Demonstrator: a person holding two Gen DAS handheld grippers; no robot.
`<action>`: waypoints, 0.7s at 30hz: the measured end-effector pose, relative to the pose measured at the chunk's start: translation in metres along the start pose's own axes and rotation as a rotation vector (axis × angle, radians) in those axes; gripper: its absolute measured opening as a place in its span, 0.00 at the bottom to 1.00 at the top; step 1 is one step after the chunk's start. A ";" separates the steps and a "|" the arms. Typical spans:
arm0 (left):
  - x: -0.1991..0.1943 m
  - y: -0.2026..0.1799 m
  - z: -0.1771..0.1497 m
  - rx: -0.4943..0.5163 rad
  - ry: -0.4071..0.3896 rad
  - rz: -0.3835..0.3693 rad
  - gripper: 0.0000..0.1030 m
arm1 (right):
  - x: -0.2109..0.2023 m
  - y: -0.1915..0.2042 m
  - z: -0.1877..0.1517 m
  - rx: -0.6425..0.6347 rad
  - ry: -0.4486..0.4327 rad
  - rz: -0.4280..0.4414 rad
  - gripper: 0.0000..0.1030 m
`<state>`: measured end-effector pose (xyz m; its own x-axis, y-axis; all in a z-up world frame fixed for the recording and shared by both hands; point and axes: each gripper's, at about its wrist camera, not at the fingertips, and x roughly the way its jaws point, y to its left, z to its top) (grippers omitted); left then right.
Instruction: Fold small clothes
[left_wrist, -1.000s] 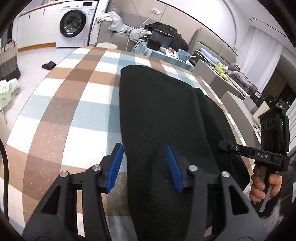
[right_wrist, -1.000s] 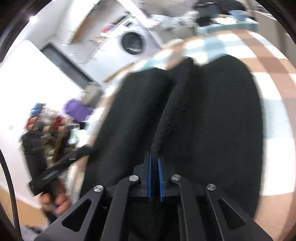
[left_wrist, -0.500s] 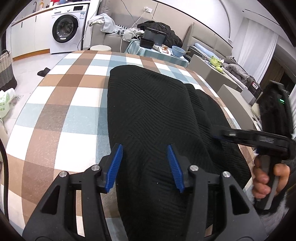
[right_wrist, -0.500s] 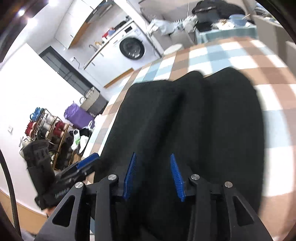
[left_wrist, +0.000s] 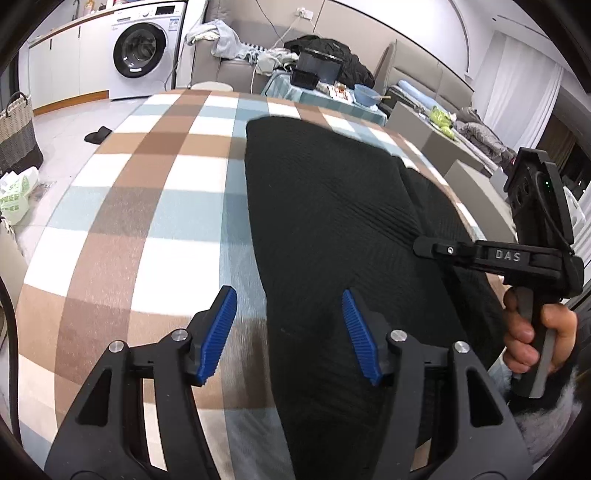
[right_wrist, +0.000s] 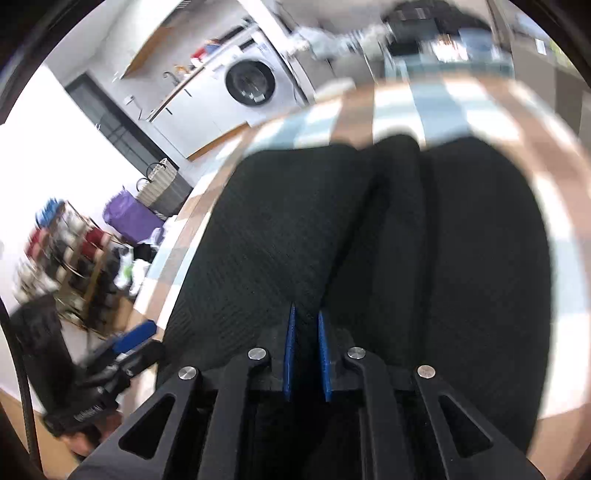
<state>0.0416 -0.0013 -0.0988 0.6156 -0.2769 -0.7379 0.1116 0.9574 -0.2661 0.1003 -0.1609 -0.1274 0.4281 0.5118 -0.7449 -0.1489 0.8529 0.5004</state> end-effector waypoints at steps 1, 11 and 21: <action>0.000 -0.001 -0.002 0.002 0.005 0.001 0.55 | -0.002 0.000 -0.004 -0.007 0.012 0.024 0.18; -0.002 -0.004 -0.015 0.013 0.025 -0.010 0.55 | -0.038 0.029 -0.066 -0.161 -0.014 0.186 0.05; -0.001 -0.005 -0.014 0.008 0.023 -0.016 0.60 | -0.069 -0.027 -0.072 -0.040 -0.063 -0.019 0.34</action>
<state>0.0299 -0.0067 -0.1053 0.5954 -0.2941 -0.7477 0.1281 0.9534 -0.2731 0.0110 -0.2124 -0.1212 0.4862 0.4892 -0.7241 -0.1749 0.8663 0.4679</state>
